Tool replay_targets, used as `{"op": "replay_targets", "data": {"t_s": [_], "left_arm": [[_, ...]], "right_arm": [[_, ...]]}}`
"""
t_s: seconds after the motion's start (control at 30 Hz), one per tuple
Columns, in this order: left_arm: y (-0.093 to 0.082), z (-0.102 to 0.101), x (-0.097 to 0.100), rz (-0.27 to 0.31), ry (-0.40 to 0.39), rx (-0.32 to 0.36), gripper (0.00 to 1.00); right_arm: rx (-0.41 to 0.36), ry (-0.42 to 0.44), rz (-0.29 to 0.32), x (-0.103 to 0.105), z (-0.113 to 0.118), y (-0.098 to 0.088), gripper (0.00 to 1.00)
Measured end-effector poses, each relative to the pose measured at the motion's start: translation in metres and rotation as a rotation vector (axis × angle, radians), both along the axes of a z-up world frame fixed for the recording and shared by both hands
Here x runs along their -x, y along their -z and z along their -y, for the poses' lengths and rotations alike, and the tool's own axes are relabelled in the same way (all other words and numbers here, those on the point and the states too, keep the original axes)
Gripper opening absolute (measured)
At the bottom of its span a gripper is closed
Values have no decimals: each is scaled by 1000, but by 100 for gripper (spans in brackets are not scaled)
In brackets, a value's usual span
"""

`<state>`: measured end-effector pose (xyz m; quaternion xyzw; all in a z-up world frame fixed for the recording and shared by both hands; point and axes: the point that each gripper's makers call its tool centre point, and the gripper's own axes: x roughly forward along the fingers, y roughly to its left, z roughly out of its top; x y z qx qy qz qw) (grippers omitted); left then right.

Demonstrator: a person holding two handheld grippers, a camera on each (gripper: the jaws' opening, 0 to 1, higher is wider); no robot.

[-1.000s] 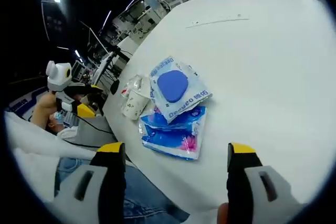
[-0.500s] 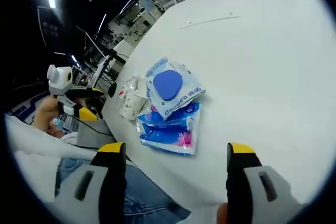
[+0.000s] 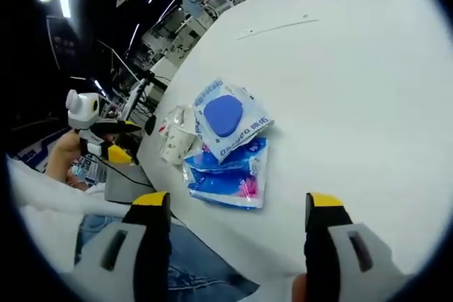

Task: Arrange the tabletop items into an orderly group along one side of the table until the central work area is clear of visible clutter.

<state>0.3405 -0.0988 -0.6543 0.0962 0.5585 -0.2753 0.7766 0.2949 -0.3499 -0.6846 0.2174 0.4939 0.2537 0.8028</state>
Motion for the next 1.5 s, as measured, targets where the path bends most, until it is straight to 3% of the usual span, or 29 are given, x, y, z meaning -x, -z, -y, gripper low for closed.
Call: {"op": "replay_targets", "data": {"t_s": [0.17, 0.7, 1.5], "left_arm": [[6, 6, 7, -39, 5, 19, 99], [8, 4, 4, -42, 13, 12, 99], [13, 9, 10, -49, 11, 33, 99]], "right_arm": [[-5, 4, -10, 0, -2, 2, 78], [-24, -26, -28, 0, -11, 5, 77], [-31, 13, -36, 1, -1, 0, 76]]}}
